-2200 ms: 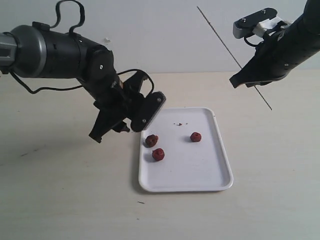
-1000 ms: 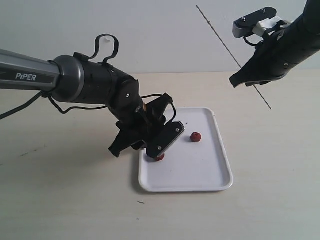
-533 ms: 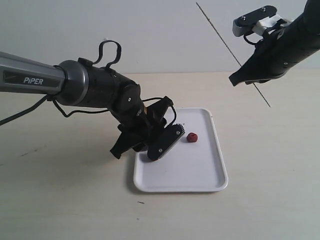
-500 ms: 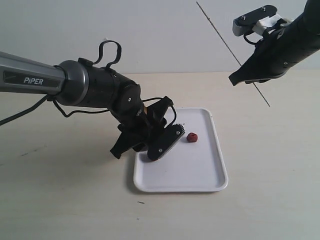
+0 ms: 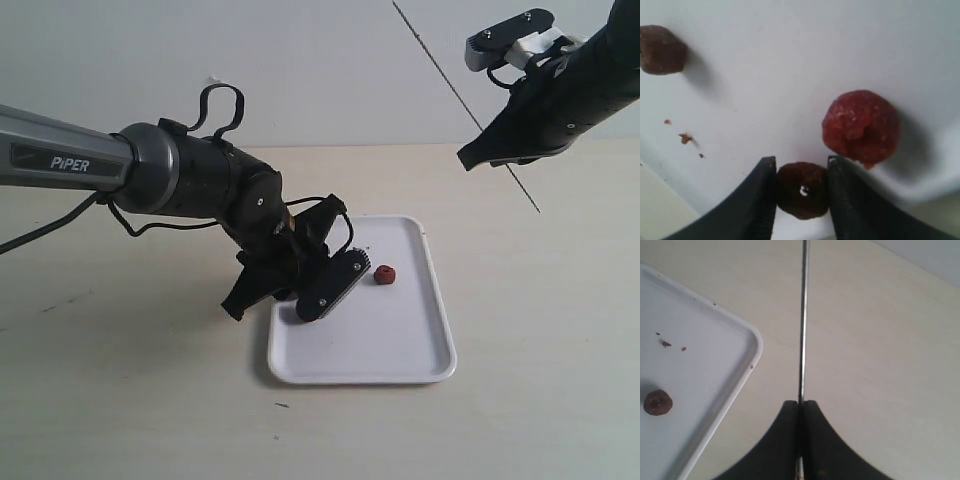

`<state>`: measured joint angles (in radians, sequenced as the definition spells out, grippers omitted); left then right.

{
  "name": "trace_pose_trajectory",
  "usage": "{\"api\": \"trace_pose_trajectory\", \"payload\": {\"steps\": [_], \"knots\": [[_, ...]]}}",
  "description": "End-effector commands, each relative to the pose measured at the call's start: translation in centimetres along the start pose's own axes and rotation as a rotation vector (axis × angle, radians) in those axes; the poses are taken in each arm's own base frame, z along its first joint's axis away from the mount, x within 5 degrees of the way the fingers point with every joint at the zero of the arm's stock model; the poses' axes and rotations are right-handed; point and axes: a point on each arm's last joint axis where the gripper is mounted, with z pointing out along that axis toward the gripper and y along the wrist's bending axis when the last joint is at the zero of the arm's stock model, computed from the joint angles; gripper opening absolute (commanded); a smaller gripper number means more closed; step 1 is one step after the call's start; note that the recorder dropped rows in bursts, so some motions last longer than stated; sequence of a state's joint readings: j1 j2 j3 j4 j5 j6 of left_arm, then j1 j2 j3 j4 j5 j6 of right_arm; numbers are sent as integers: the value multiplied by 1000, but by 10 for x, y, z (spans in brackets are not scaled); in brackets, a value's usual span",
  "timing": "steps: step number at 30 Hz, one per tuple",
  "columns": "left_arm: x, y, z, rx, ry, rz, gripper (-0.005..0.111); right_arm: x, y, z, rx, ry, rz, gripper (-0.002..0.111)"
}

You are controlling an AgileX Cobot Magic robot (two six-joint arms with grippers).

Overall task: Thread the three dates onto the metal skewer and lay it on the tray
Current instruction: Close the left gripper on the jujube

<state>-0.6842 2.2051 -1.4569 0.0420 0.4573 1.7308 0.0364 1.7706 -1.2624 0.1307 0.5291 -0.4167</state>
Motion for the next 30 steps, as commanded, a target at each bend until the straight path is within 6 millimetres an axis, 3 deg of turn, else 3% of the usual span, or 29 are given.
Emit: {"api": "trace_pose_trajectory", "payload": {"steps": [1, 27, 30], "knots": [[-1, -3, 5, 17, -7, -23, 34, -1, -1, 0, 6, -17, -2, 0], [-1, 1, 1, -23, -2, -125, 34, -3, -1, 0, 6, -33, 12, 0], [-1, 1, 1, -23, -2, -145, 28, -3, -1, 0, 6, -33, 12, 0]]}}
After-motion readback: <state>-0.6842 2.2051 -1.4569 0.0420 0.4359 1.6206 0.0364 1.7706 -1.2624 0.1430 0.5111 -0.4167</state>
